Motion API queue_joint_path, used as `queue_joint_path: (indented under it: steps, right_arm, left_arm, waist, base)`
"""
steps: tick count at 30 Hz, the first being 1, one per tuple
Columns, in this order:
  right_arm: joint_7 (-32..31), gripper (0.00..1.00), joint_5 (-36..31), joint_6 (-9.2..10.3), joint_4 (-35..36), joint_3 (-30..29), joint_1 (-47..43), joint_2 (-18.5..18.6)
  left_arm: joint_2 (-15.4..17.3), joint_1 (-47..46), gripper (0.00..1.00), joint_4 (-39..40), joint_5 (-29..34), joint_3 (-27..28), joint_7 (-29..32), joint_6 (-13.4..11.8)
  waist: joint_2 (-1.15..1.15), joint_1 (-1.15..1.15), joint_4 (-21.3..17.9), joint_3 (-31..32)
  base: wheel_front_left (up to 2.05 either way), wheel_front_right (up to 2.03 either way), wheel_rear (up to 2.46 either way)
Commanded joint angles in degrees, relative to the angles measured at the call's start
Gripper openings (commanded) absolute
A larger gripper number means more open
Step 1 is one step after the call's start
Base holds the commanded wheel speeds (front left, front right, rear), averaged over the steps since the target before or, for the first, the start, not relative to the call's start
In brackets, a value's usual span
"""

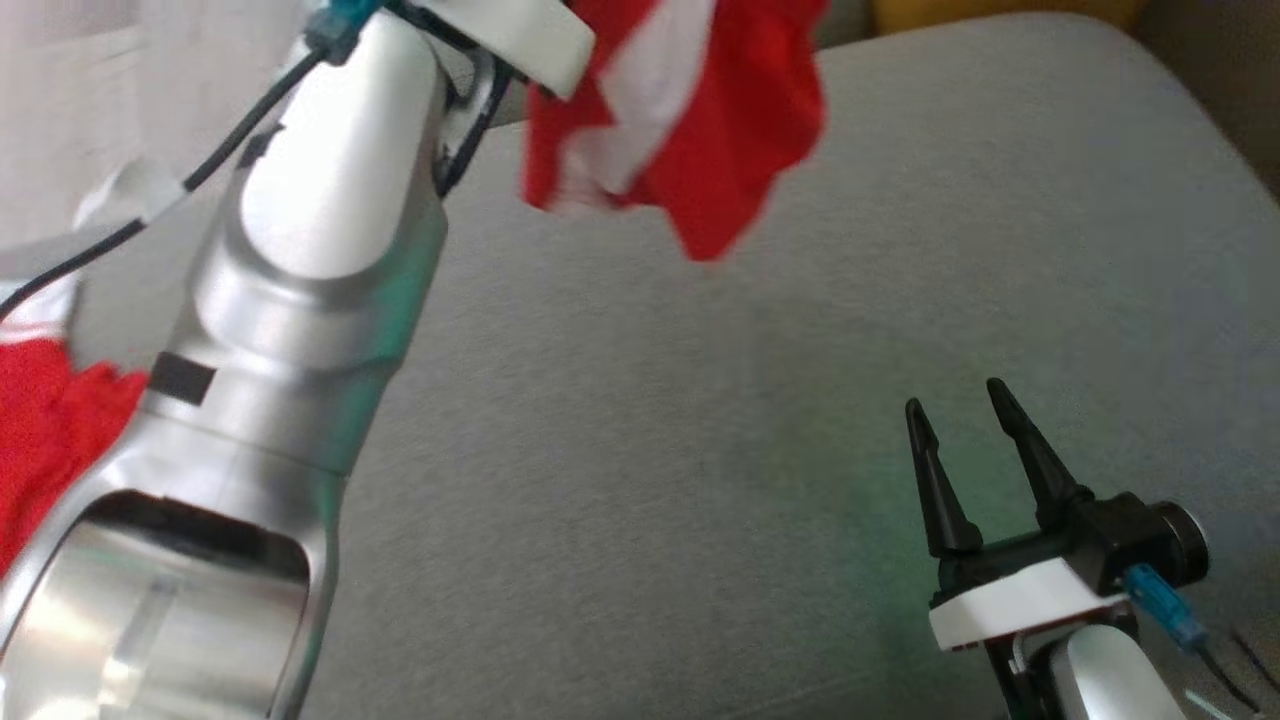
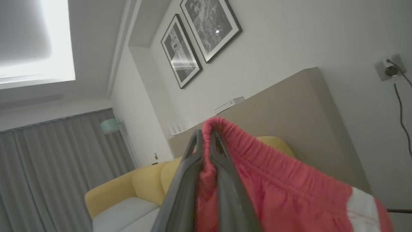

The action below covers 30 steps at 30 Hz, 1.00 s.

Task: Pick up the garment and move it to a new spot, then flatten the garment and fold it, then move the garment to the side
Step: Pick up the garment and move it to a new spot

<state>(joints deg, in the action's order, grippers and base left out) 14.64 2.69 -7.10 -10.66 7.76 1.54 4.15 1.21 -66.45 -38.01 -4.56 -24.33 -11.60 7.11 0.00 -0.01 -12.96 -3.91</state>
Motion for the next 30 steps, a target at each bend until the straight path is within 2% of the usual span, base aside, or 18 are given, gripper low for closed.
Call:
queue_joint_path:
  steps: [1,7,14,15,16,22,23,30]
  right_arm:
    - [0.4,1.00,0.6,-0.39,1.8,1.3,1.9,-0.4]
    - [0.4,1.00,1.8,-0.39,1.9,1.5,4.3,-1.0]
    - [0.4,1.00,2.3,-0.39,1.6,0.4,5.2,-1.2]
    - [0.4,1.00,2.2,-0.39,1.5,0.3,5.1,-1.2]
    - [0.4,1.00,2.2,-0.39,1.5,0.1,4.9,-1.2]
    - [0.4,1.00,1.9,-0.39,1.5,-1.8,1.9,-0.5]
    - [0.4,1.00,1.9,-0.39,1.5,-1.8,1.9,-0.5]
    - [0.4,1.00,3.1,-0.39,1.5,-1.8,-4.8,1.0]
  left_arm:
    - [1.8,-3.0,0.00,-0.1,-2.6,-0.6,-0.3,0.1]
    - [1.7,2.3,0.00,-4.2,-16.6,-10.3,-1.4,-1.1]
    - [1.7,18.7,0.00,-10.3,-23.7,-17.1,-3.2,-5.7]
    - [1.7,21.2,0.33,-10.4,-24.1,-17.1,-3.3,-6.5]
    - [1.7,23.7,1.00,-9.7,-23.6,-16.8,-3.3,-7.4]
    - [1.7,41.8,1.00,1.9,-19.1,-10.5,-3.4,-12.0]
    - [1.7,41.8,1.00,1.9,-19.1,-10.5,-3.4,-12.0]
    - [1.7,60.5,1.00,21.7,-12.0,-0.6,-3.4,-15.1]
  waist:
    - [0.00,0.01,-5.1,-0.9]
    - [0.00,0.01,-6.9,-4.3]
    - [0.00,0.01,-5.3,-6.5]
    - [0.00,0.01,-4.8,-6.4]
    - [0.00,0.01,-4.2,-6.3]
    - [0.00,0.01,1.3,-2.5]
    - [0.00,0.01,1.3,-2.5]
    - [0.00,0.01,7.9,4.1]
  base:
    - [0.00,0.00,0.00]
    - [0.00,0.00,0.00]
    - [0.00,0.00,0.00]
    - [0.00,0.00,0.00]
    - [0.00,0.00,0.00]
    - [0.00,0.00,0.00]
    - [0.00,0.00,0.00]
    - [0.00,0.00,0.00]
